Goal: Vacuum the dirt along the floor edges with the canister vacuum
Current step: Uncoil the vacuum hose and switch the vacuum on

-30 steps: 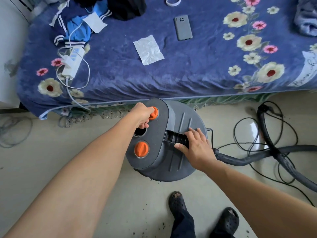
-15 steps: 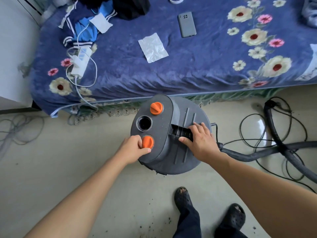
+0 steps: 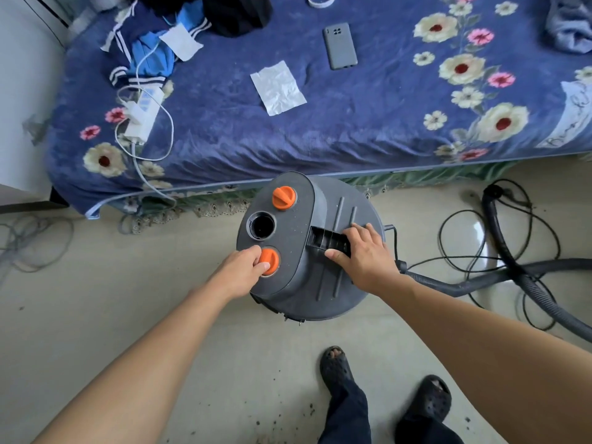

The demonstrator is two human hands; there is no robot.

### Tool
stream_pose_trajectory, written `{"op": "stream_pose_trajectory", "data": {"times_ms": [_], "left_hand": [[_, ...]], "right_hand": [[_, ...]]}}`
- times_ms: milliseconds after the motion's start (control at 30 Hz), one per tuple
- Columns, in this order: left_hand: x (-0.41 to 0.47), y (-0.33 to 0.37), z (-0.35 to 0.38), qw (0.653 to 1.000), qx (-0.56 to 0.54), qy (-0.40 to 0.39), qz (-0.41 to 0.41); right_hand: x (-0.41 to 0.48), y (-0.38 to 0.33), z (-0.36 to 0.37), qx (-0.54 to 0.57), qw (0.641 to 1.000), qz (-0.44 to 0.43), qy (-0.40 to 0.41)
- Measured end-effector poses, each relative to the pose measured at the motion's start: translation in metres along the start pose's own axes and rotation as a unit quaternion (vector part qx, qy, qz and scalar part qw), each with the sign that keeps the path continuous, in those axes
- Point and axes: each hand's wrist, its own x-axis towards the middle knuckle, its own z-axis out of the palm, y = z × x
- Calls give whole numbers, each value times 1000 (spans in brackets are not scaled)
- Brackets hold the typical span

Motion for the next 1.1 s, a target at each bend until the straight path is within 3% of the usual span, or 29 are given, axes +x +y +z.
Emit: {"op": "stream_pose_trajectory", "data": {"times_ms": [133,267,467,633,767,900,1100], "left_hand": [[-2,10,-6,999,45,-25,-19],[-11,32,-16,985,165,-18,-39],[-5,121,-18,980,155,103,74],[18,235,25,976,103,71,181],[38,320,86,974,107,19,198],[65,383,154,980,108,-35,166],[132,462,267,989,90,-105,51]], "right_hand": [[0,3,-5,1,1000,-10,-17],[-11,17,-23,32,999,-20,-32],[-58,112,-62,94,972,166,138],[-108,221,-93,182,915,318,170],[-138,311,-106,250,874,379,171],[-153,396,-106,265,848,430,159],[-135,524,-105,202,862,458,73]]}}
